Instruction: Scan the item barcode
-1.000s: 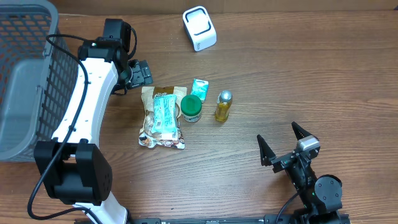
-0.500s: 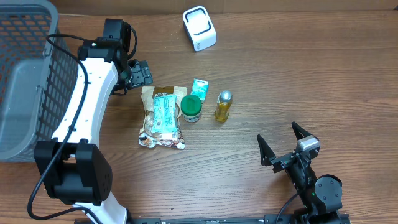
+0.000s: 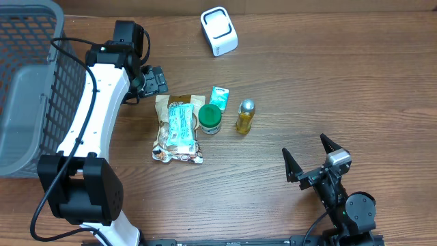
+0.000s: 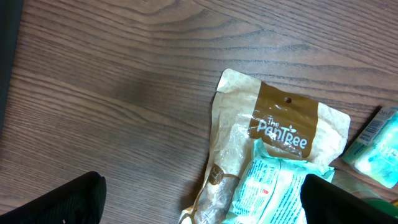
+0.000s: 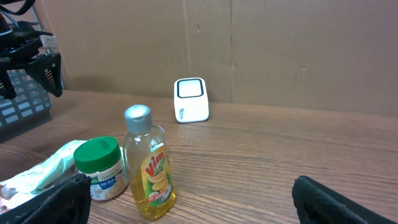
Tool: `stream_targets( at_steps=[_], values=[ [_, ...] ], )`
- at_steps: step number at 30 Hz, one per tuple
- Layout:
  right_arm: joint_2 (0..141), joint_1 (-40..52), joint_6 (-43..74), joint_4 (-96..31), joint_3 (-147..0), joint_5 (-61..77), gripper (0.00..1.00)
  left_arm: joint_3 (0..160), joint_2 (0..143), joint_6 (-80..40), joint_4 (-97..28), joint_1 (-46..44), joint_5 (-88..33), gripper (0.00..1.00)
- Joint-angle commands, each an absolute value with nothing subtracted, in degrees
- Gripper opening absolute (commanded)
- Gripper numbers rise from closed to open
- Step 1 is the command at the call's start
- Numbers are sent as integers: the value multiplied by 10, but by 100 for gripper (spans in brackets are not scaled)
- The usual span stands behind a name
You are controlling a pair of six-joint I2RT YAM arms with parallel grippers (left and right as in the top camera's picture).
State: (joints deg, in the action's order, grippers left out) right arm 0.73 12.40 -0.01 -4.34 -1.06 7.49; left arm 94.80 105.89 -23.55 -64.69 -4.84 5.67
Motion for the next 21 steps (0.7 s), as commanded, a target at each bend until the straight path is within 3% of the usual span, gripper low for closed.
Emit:
stream_targets(
  at_steps=[1, 21],
  values=[
    [4, 123, 1, -42, -5, 74, 100, 956, 1051, -227, -645, -49, 64, 100],
    [4, 123, 1, -42, -5, 65, 100, 956, 1051, -227, -645, -49, 64, 100]
  ],
)
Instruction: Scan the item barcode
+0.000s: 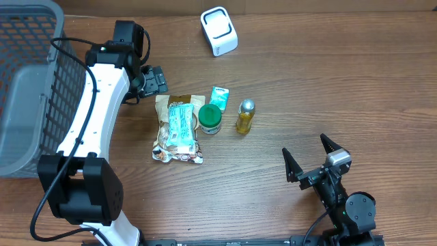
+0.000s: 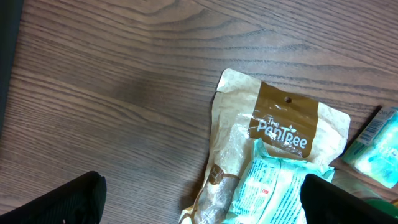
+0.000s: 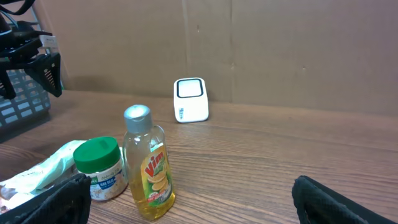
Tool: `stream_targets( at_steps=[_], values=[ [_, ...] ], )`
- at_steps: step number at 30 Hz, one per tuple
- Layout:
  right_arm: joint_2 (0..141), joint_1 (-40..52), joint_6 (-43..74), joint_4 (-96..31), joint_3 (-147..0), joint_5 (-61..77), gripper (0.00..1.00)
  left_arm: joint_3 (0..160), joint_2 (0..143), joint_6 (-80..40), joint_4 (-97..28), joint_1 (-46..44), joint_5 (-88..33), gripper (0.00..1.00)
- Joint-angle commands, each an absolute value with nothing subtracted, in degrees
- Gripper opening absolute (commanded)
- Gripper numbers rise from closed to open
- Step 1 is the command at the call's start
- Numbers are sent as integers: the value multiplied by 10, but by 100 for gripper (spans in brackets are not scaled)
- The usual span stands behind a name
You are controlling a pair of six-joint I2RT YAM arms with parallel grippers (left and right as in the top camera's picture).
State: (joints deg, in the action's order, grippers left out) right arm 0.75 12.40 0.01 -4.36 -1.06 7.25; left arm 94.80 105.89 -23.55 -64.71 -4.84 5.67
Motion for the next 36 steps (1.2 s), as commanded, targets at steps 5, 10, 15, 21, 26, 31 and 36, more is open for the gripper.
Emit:
stream_targets(
  at_steps=[5, 10, 15, 21, 26, 31, 36],
  values=[
    [4, 123, 1, -42, -5, 65, 100, 956, 1051, -227, -645, -49, 64, 99],
    [4, 123, 1, -42, -5, 65, 100, 956, 1051, -227, -645, -49, 64, 100],
    [4, 122, 2, -40, -6, 61, 100, 956, 1051, -227, -645, -49, 64, 100],
    [4, 122, 21, -69, -51, 52, 100, 956, 1051, -227, -645, -49, 64, 99],
    [19, 122, 87, -143, -143, 4, 100, 956, 1051, -227, -645, -49, 64, 100],
    [81, 122, 105, -225, -275, -21, 100, 956, 1051, -227, -645, -49, 64, 99],
    [204, 122, 134, -316, -435, -21, 100, 956, 1051, -227, -645, -49, 64, 100]
  ],
)
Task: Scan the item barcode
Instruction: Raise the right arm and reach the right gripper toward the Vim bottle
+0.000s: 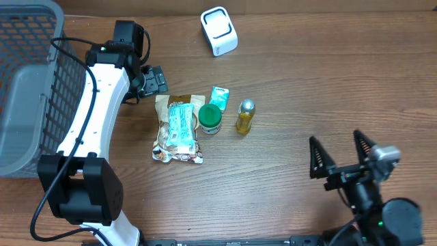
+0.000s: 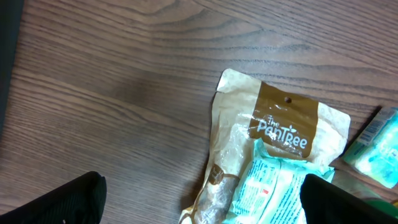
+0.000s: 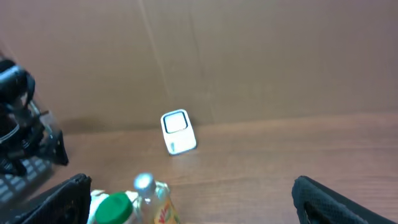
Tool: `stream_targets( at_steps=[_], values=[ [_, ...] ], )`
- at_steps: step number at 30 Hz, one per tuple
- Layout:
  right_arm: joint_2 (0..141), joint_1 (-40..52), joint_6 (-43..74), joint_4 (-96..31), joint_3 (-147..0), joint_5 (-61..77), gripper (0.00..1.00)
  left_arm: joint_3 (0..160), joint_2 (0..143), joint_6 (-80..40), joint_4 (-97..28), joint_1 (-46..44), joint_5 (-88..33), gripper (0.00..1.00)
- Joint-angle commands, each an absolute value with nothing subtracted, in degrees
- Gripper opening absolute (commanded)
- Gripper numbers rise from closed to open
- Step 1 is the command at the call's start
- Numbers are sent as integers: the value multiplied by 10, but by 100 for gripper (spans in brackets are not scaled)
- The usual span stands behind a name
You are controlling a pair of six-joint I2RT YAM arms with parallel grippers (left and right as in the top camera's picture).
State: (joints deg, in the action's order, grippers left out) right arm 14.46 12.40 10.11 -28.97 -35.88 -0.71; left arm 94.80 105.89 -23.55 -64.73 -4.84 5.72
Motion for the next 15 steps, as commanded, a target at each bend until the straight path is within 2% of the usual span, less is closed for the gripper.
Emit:
stream_targets(
  at_steps=[1, 11, 15],
  values=[
    [233, 122, 142, -340, -468, -21, 100, 956, 1051, -227, -645, -49, 64, 99],
    [574, 122, 150, -655, -831, 12, 100, 956, 1051, -227, -645, -49, 64, 100],
    [668, 122, 150, -702, -908, 76, 100, 956, 1051, -227, -645, -49, 64, 99]
  ],
)
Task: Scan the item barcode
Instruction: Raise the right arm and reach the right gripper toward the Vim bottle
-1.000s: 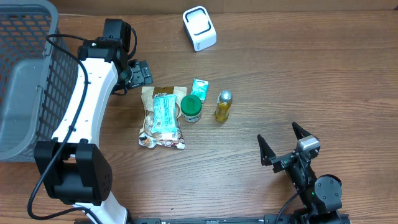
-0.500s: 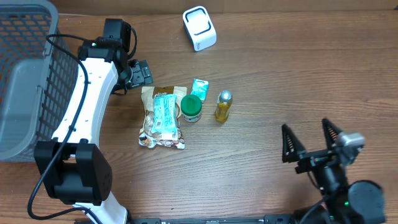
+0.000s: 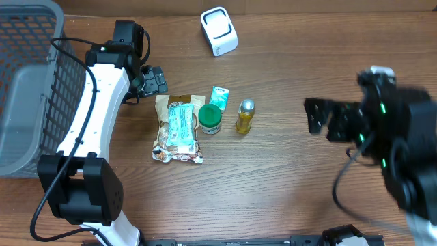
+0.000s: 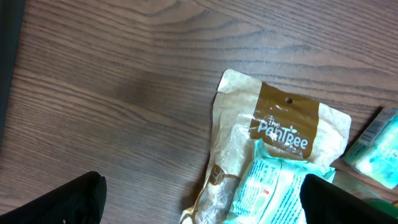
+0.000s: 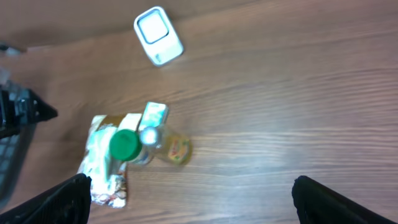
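Observation:
A white barcode scanner [image 3: 218,31] stands at the back of the table and also shows as the scanner [image 5: 158,28] in the right wrist view. Mid-table lie a brown snack bag [image 3: 179,128] with a teal pack [image 4: 280,193] on it, a green-lidded jar [image 3: 209,119], a yellow Vim bottle [image 3: 245,116] and a small teal packet [image 3: 219,96]. My left gripper [image 3: 153,80] is open just behind the bag. My right gripper [image 3: 326,117] is open and raised to the right of the bottle, holding nothing.
A grey wire basket [image 3: 27,89] fills the left edge beside my left arm. A cardboard wall runs along the back behind the scanner. Bare wood table [image 3: 293,184] lies to the right and front of the items.
My right arm has lifted further and moved back over the right middle of the table; its camera now looks down on the items. The left arm and all items are unchanged.
My right gripper sat low and open at the front right, level with the bottle, at the two oldest moments. Then it had lifted and shifted right. Now it is high over the table's right side. The left gripper stayed open behind the bag throughout.

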Tool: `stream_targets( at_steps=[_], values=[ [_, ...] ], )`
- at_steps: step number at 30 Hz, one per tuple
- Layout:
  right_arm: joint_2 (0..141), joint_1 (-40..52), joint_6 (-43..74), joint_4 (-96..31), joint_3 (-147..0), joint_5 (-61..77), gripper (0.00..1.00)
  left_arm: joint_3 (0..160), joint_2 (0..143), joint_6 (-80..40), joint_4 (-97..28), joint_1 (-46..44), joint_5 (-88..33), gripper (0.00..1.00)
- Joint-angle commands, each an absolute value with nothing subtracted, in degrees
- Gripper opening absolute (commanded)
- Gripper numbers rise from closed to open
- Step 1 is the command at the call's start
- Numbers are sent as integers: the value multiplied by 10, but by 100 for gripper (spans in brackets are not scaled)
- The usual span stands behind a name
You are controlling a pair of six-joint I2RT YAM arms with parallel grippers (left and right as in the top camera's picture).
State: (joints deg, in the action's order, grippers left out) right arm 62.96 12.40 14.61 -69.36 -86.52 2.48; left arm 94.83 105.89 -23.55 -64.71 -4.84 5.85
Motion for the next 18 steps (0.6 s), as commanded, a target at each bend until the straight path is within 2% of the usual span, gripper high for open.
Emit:
stream_targets(
  at_steps=[1, 11, 14, 18],
  values=[
    [682, 122, 150, -698, -911, 93, 100, 956, 1051, -227, -645, -49, 64, 99],
    [812, 123, 153, -695, -911, 287, 100, 956, 1051, -227, -645, -49, 64, 99],
    [842, 124, 200, -693, -911, 288, 100, 956, 1051, -227, -645, -49, 64, 99],
    [884, 146, 265, -693, -911, 222, 100, 956, 1051, -227, -645, -49, 64, 99]
  ],
)
